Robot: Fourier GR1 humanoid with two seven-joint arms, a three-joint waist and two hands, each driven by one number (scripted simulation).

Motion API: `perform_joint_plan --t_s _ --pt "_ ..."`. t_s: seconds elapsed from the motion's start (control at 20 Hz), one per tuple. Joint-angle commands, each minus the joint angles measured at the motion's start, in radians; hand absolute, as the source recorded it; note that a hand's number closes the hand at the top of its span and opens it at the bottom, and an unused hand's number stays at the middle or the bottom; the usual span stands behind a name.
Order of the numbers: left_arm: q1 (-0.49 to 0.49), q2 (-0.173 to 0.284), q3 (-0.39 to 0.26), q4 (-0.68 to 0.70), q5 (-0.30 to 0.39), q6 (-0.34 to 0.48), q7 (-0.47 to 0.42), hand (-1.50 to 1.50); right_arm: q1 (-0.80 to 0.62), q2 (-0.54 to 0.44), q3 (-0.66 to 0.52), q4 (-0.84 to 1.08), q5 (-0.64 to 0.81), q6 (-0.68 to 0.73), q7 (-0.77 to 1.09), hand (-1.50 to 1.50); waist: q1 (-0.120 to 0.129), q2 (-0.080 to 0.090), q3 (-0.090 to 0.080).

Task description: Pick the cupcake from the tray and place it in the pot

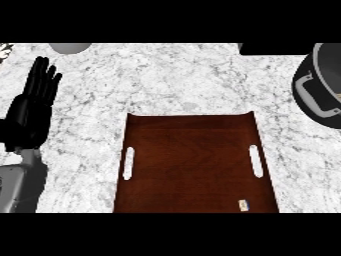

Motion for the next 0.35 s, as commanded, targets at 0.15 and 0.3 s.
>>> perform_joint_plan --t_s 0.15,0.3 --pt "0.009 -0.022 -0.011 -0.017 -0.024 0.007 0.005 0.00 0.191 0.023 -0.064 -0.146 -0.068 0.079 0.000 -1.50 0.006 0.001 0.000" --pt "0.074 -0.007 -0.004 -0.080 0.000 -0.034 0.013 0.00 0.267 0.018 -0.129 -0.180 -0.113 0.136 -0.028 -1.50 0.007 0.001 0.000"
